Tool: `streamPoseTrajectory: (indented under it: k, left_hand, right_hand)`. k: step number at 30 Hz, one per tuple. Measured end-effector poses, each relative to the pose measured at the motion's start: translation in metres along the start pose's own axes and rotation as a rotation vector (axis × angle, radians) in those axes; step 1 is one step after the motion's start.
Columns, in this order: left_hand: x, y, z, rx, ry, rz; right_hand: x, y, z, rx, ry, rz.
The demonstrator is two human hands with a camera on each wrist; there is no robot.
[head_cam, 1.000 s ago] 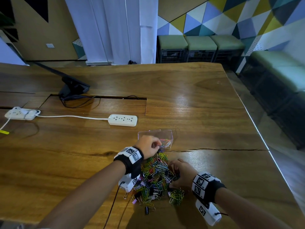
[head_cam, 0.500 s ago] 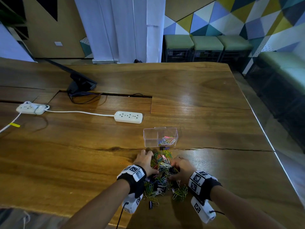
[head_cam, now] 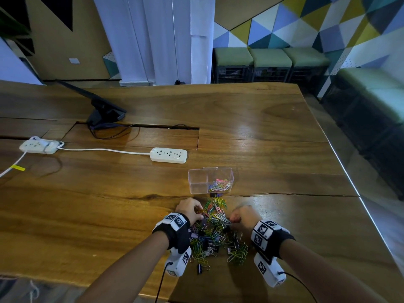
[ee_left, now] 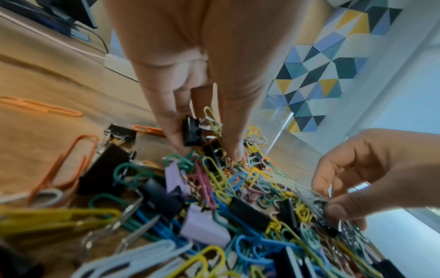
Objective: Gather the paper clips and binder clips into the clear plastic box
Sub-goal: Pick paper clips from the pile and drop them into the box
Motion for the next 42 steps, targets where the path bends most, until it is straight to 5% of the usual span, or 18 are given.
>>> streamPoseTrajectory:
  k: [9, 15, 24, 42]
  left_hand:
    - [0.006, -0.006, 0.002, 0.047, -0.010, -0.218]
    - [0.008, -0.006, 0.004, 0.125, -0.055, -0.562]
    - [0.008, -0.003, 0.012, 0.192, -0.109, -0.573]
    - [0.003, 0.001, 0.009, 0.072, -0.185, -0.553]
  right_hand:
    - [0.015, 0.001, 0.001, 0.021, 0.038, 0.032]
    - [0.028, -0.001, -0.005, 0.062, 0.058, 0.030]
    - [0.048, -0.012, -0.008, 0.153, 0.033, 0.011]
    - [0.148, -0.063, -0.002, 0.274, 0.404, 0.213]
Point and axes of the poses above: each hand's wrist, its own z-axis towards the middle knuckle, its own x-axis out of the back of the hand, y = z × x, the point moved 4 cm from there along z, towards the middle knuckle, and after that the axes turned 9 degrees about -x, right-handed, at the moved point
